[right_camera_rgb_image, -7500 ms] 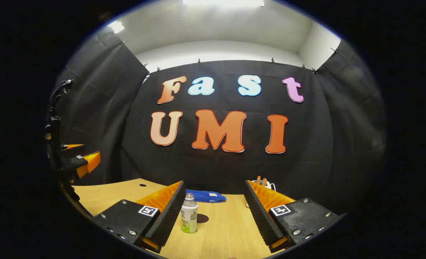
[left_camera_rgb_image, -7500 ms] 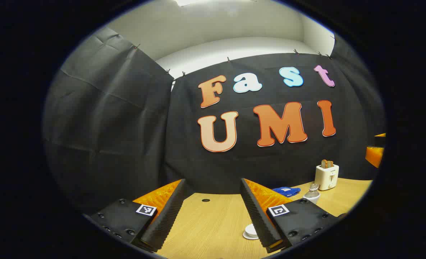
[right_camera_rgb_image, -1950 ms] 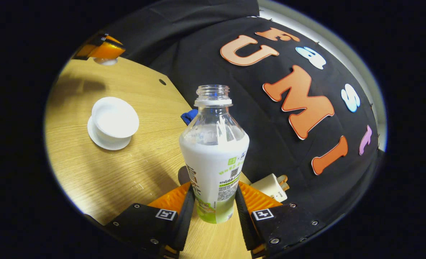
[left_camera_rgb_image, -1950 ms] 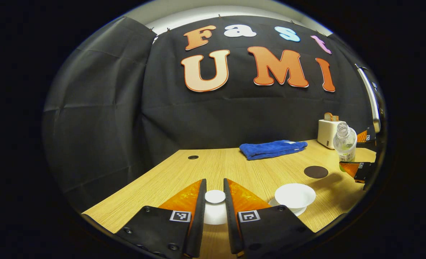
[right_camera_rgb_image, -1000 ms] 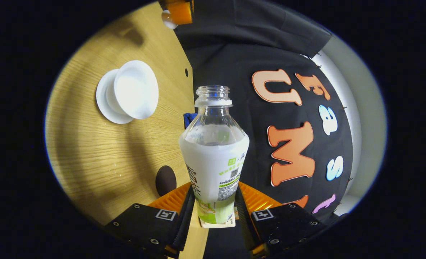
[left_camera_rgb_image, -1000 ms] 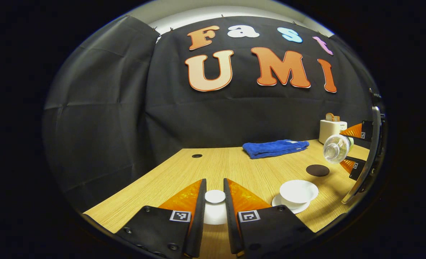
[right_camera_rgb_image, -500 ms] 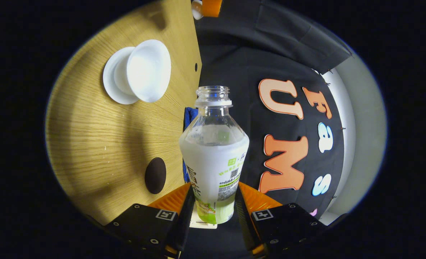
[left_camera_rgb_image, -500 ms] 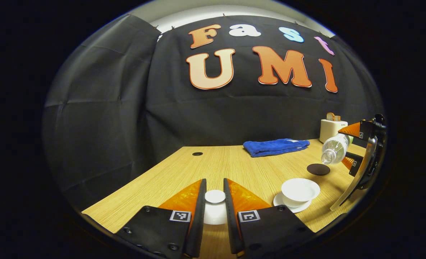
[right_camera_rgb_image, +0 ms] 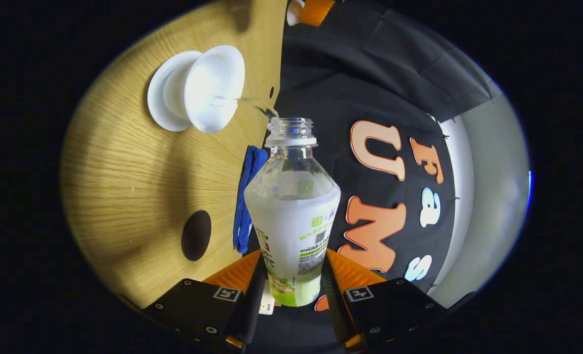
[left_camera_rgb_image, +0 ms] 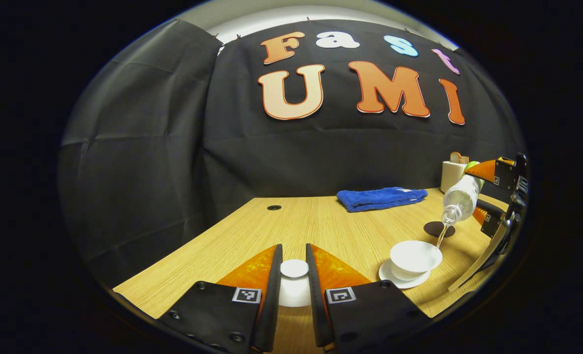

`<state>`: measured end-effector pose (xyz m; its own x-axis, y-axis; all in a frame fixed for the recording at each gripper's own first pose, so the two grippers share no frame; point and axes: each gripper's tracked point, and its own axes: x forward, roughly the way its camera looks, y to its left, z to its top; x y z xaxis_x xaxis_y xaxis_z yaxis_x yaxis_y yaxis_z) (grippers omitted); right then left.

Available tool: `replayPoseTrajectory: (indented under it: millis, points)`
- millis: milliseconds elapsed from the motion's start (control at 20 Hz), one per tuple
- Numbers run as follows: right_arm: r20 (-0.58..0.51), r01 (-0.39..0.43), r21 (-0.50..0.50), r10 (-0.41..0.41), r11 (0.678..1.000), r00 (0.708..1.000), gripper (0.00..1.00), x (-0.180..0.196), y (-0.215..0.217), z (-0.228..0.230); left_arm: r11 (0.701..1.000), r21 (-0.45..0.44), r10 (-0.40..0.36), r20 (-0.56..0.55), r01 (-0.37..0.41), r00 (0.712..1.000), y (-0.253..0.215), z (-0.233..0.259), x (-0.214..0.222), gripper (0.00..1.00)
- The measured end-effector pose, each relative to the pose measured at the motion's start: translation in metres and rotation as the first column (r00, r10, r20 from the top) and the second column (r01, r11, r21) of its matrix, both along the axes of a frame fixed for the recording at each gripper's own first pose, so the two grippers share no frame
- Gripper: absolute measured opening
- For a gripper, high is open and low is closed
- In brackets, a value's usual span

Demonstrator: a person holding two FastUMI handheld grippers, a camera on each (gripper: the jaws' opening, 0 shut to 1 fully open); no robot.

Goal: Open the teacup lid with one hand, grasp the water bottle and pour water into the teacup with the other hand; after pouring, place the water bottle on the coaster and then close the teacup lid.

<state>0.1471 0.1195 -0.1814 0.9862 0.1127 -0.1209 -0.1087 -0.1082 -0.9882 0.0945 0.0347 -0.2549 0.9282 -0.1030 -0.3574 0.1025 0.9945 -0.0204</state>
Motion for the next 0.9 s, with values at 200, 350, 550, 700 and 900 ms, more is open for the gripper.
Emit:
replayPoseTrajectory:
  millis: [200, 350, 550, 700, 900]
  points:
    - [0.012, -0.008, -0.010, 0.008, 1.000, 1.000, 0.62, 0.0034, -0.0007, 0.0013, 1.000, 0.007, 0.012, -0.008, -0.012, 1.000, 0.0052, -0.0037, -0.0009, 0.34]
    - [0.026, -0.013, -0.013, 0.014, 1.000, 1.000, 0.62, -0.0003, 0.0035, 0.0032, 1.000, 0.009, 0.013, -0.005, -0.013, 1.000, 0.0056, -0.0021, -0.0016, 0.34]
    - [0.025, -0.025, -0.034, 0.026, 0.999, 0.999, 0.62, 0.0001, 0.0046, 0.0056, 1.000, 0.009, 0.016, -0.004, -0.016, 1.000, 0.0071, -0.0018, -0.0022, 0.34]
    - [0.033, -0.034, -0.047, 0.035, 0.998, 0.999, 0.62, 0.0004, 0.0061, 0.0070, 1.000, 0.008, 0.018, -0.008, -0.018, 1.000, 0.0064, -0.0020, -0.0038, 0.34]
    - [0.030, -0.047, -0.059, 0.049, 0.997, 0.998, 0.62, 0.0009, 0.0069, 0.0076, 1.000, 0.005, 0.019, -0.010, -0.019, 1.000, 0.0069, -0.0024, -0.0056, 0.34]
